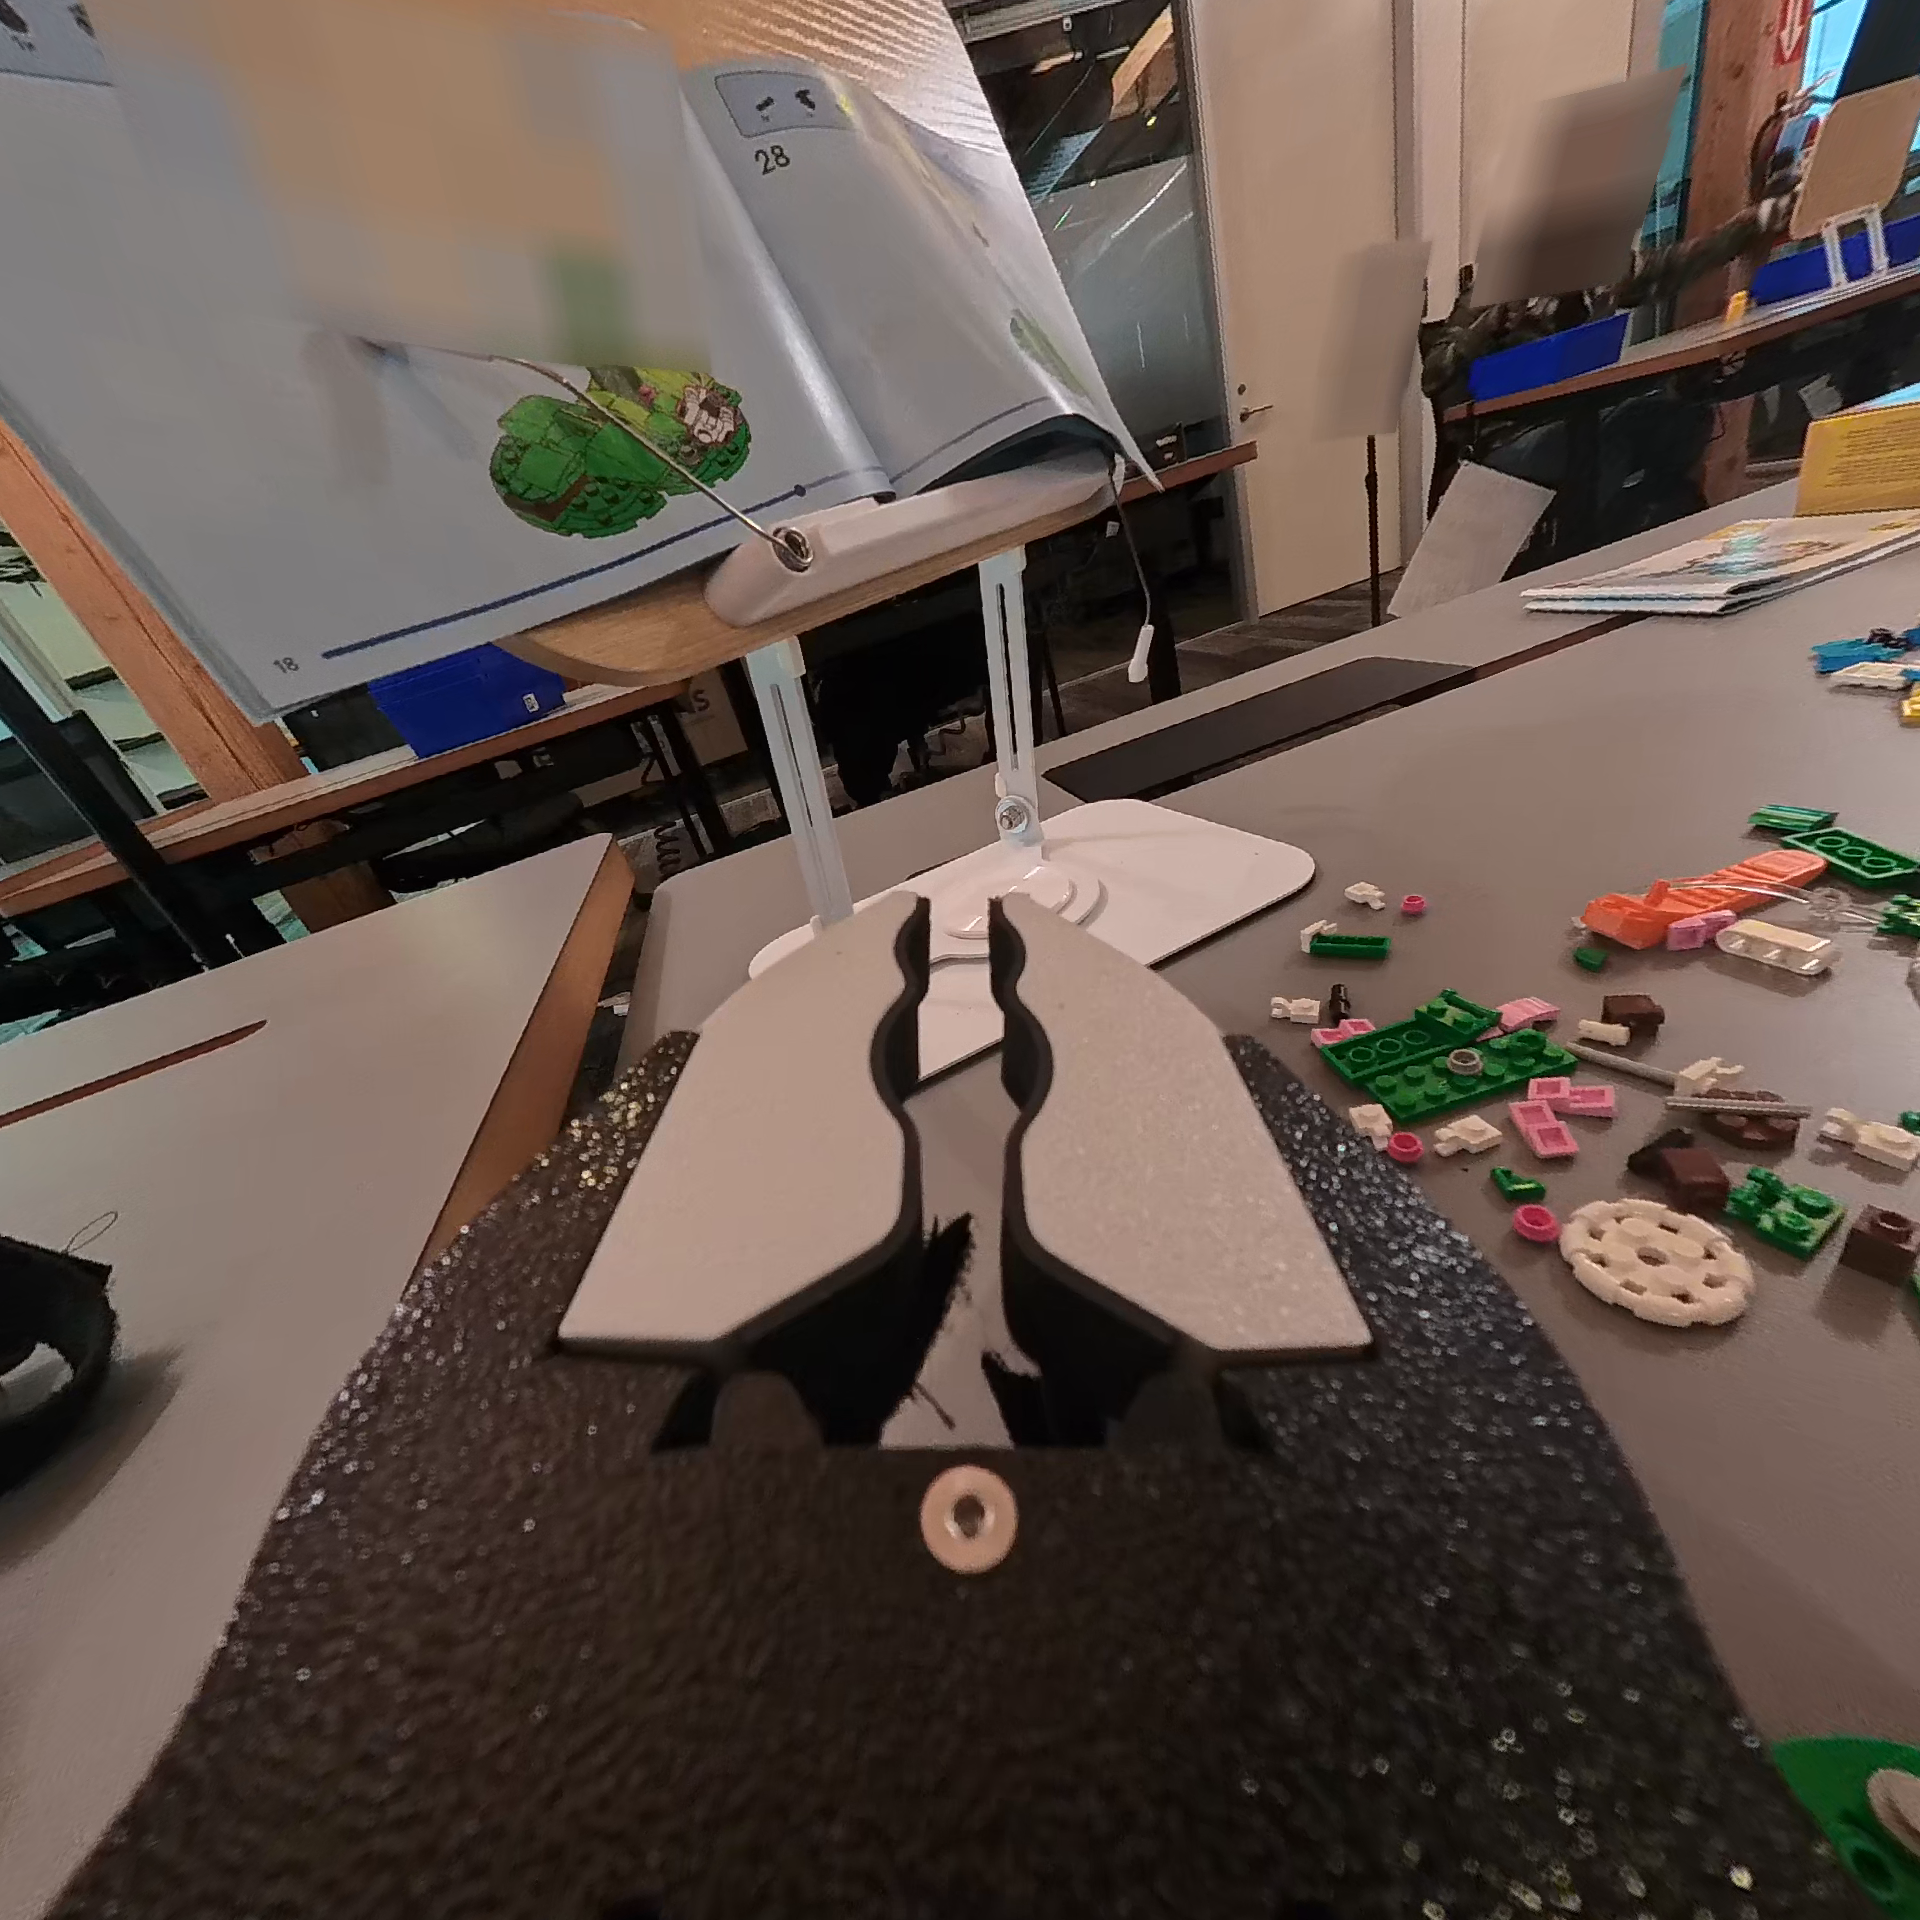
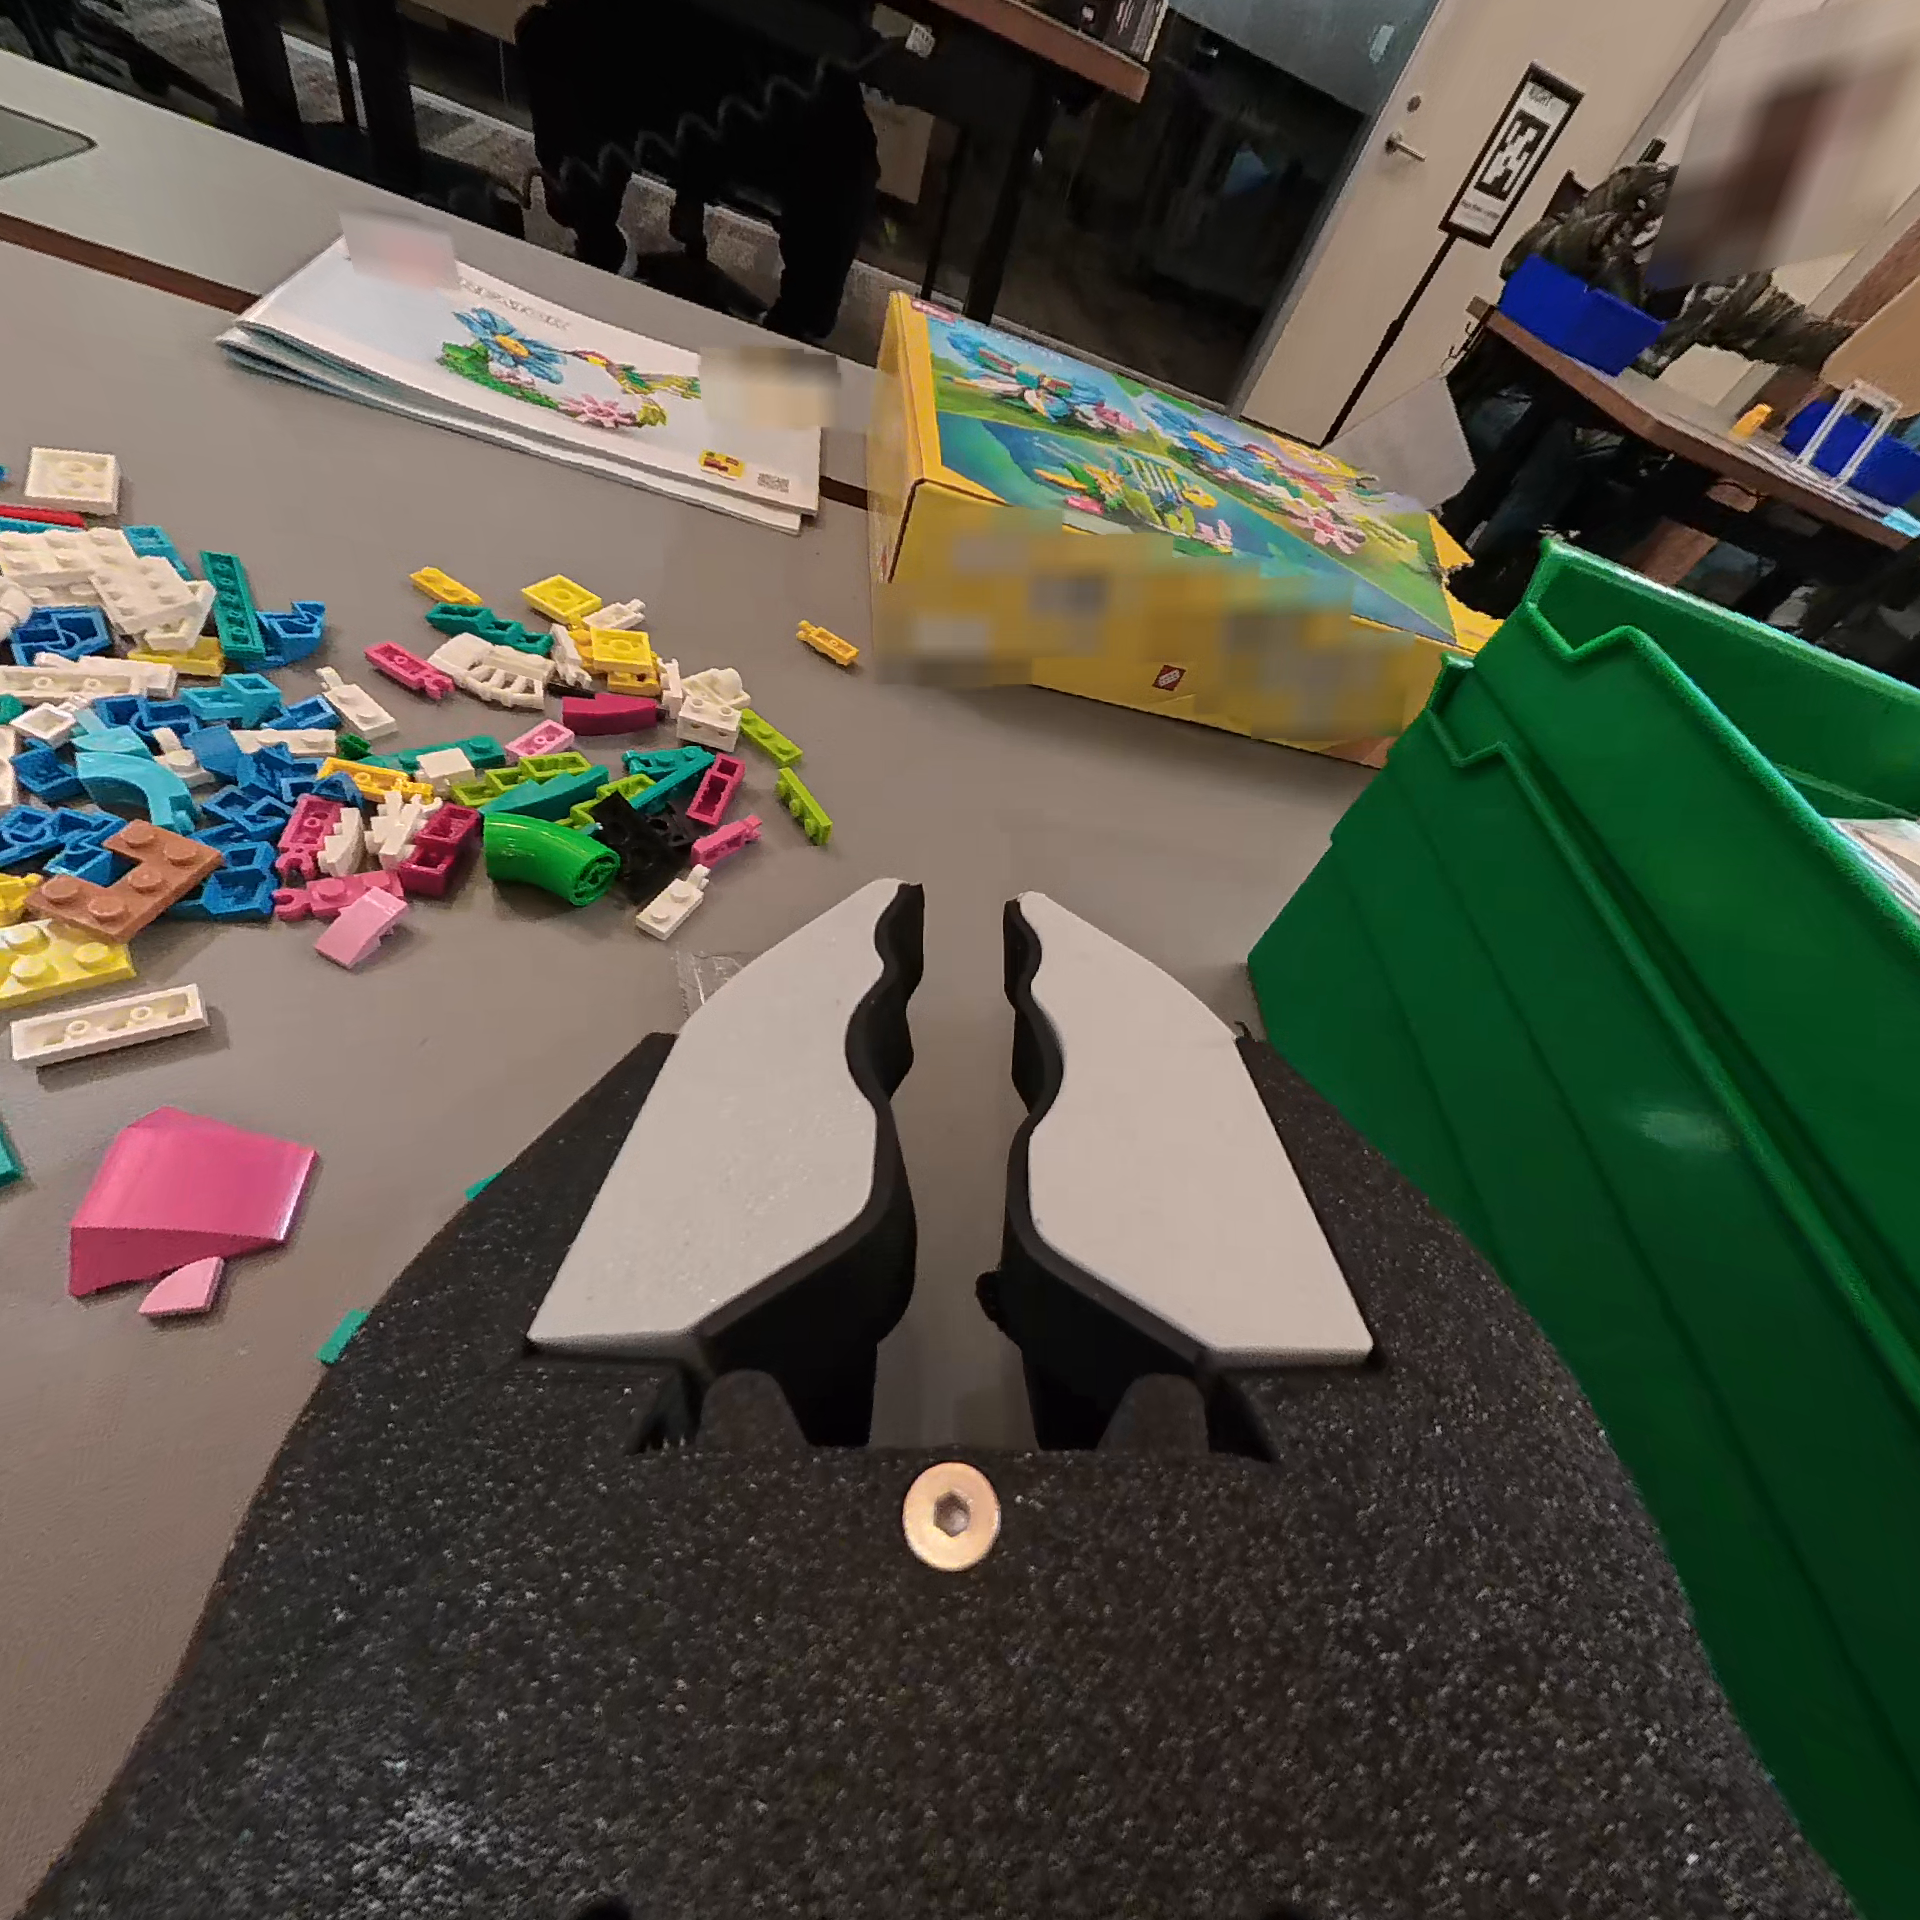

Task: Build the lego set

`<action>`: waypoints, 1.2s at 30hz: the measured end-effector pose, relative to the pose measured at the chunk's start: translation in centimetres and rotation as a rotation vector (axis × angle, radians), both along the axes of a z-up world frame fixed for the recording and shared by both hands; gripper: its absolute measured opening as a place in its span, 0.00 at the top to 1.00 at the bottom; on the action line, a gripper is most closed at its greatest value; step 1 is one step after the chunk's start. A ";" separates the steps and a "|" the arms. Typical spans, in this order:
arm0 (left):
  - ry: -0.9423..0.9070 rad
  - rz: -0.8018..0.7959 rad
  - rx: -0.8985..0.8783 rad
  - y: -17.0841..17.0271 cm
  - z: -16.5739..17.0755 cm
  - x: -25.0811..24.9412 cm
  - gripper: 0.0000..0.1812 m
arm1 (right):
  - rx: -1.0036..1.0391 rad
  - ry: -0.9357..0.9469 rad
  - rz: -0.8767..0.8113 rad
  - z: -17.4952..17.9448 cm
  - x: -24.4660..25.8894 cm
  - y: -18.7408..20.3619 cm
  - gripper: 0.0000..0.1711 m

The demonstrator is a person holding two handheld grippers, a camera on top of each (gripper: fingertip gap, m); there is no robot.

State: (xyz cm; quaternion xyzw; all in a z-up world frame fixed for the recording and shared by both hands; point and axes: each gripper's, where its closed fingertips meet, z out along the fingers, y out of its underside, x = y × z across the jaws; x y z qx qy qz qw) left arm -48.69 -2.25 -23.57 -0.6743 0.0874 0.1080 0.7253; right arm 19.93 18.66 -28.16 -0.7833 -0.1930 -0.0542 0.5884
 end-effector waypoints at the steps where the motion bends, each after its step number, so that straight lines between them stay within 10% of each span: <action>1: 0.001 -0.001 -0.001 0.0 0.0 0.0 0.94 | -0.001 -0.004 0.001 0.0 0.0 0.0 0.92; 36: 0.017 -0.016 -0.016 0.1 -0.2 0.5 0.95 | 0.014 -0.054 0.018 0.0 -0.7 0.0 0.93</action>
